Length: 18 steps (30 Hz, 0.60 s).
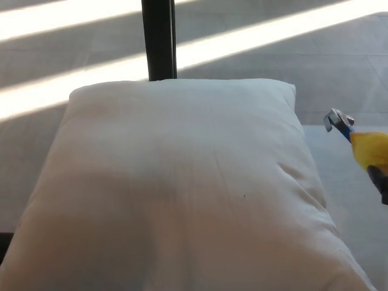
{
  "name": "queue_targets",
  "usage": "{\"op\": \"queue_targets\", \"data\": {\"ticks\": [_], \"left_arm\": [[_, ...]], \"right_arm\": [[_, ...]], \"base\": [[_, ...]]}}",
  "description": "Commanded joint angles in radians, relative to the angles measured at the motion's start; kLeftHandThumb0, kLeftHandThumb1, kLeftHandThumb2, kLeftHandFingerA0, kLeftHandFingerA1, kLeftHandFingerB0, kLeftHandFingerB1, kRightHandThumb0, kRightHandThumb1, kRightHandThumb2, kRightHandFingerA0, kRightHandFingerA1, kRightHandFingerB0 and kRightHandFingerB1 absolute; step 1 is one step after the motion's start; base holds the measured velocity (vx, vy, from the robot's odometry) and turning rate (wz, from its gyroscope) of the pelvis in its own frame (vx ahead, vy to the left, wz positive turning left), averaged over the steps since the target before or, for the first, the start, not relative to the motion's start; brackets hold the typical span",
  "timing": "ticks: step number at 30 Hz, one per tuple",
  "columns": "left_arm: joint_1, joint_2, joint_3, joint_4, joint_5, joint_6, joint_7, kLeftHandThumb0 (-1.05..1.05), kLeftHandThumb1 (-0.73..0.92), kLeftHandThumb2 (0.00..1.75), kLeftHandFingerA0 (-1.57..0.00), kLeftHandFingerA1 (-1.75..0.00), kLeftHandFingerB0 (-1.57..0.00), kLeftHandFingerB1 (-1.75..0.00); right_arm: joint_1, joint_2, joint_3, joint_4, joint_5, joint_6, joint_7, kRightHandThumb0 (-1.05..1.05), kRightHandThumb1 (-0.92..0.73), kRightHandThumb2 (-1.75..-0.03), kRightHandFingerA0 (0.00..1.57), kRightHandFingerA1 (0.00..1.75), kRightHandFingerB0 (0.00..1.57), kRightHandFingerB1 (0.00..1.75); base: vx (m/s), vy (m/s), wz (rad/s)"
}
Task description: A hammer is kept on the right hand side and a pillow is kept on the left hand side on the desk infront of the robot and the robot uses its right hand to pick up the hammer and makes a downward swinging motion to hit the pillow
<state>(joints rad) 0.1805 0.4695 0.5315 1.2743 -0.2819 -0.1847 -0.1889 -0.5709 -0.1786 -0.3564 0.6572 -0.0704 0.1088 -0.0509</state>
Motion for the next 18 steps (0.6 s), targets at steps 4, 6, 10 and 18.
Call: {"op": "queue_targets", "data": {"ticks": [4,6,10,18], "left_arm": [[0.011,0.006,0.001,0.013,0.005,-0.029,0.010,-0.56,0.62,0.59,-0.74,-0.66,-0.78,-0.57],[0.009,0.005,0.006,0.016,-0.001,-0.024,0.005,-0.56,0.62,0.59,-0.73,-0.65,-0.78,-0.58],[0.008,0.006,0.005,0.015,0.000,-0.020,0.014,-0.57,0.61,0.58,-0.74,-0.65,-0.77,-0.57],[0.028,0.012,0.004,0.003,0.001,-0.025,0.004,-0.57,0.63,0.59,-0.71,-0.65,-0.74,-0.56]], "right_arm": [[-0.168,0.194,-0.216,-0.269,0.441,0.369,-0.080,-0.30,-0.80,-0.96,1.02,1.75,0.69,1.75],[-0.210,0.230,-0.268,-0.289,0.508,0.448,-0.136,-0.32,-0.83,-0.91,1.03,1.75,0.71,1.75],[-0.248,0.266,-0.293,-0.325,0.543,0.506,-0.171,-0.37,-0.89,-0.81,1.07,1.75,0.73,1.75],[-0.392,0.233,-0.314,-0.344,0.563,0.627,-0.163,-0.37,-0.88,-0.86,1.08,1.75,0.76,1.75]], "base": [[0.00,0.000,0.00],[0.00,0.000,0.00],[0.00,0.000,0.00],[0.00,0.000,0.00]]}}
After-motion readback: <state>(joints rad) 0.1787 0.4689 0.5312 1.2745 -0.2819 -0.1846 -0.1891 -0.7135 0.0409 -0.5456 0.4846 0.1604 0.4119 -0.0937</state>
